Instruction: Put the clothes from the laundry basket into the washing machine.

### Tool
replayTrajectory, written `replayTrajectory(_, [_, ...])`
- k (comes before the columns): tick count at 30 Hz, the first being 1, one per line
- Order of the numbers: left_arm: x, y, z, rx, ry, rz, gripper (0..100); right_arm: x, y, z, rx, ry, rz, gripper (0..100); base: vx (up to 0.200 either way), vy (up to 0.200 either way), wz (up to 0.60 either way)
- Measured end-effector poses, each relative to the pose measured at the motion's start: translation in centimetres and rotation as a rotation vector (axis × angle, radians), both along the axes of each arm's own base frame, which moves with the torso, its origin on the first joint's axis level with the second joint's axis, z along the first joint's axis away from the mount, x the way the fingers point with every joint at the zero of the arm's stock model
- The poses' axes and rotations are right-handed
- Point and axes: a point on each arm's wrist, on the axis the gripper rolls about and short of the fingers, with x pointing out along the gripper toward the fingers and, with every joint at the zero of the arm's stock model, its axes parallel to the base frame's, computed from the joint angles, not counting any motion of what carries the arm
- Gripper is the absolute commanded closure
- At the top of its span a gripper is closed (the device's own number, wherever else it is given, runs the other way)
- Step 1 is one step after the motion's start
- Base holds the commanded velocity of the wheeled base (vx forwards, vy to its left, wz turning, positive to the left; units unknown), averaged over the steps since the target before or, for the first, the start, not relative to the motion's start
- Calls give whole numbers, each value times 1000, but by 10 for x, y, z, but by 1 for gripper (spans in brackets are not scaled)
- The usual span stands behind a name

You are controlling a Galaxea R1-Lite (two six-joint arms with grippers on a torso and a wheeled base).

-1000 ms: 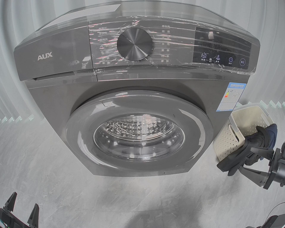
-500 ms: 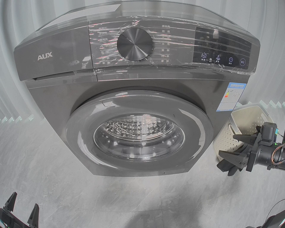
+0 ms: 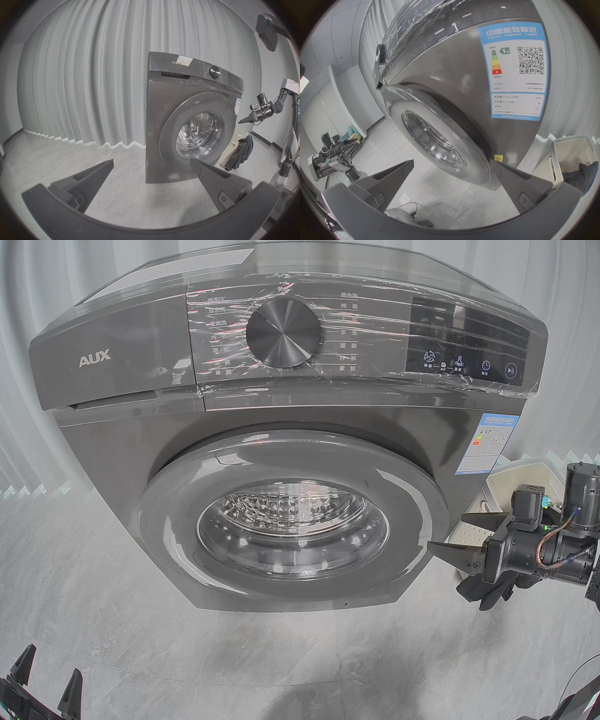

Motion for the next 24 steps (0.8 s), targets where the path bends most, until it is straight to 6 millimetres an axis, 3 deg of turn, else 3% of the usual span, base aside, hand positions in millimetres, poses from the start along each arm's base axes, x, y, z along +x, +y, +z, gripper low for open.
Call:
replayTrajectory(13, [0, 0, 0, 0, 0, 0, 0, 23, 17, -9, 18, -30, 27, 0, 0, 0, 0])
replayTrajectory(18, [0, 0, 0, 0, 0, 0, 0, 22, 20, -14, 12, -11, 38, 0, 0, 0, 0])
replayTrajectory(24, [0, 0, 0, 0, 0, 0, 0, 6, 15, -21, -2, 15, 50, 0, 0, 0, 0])
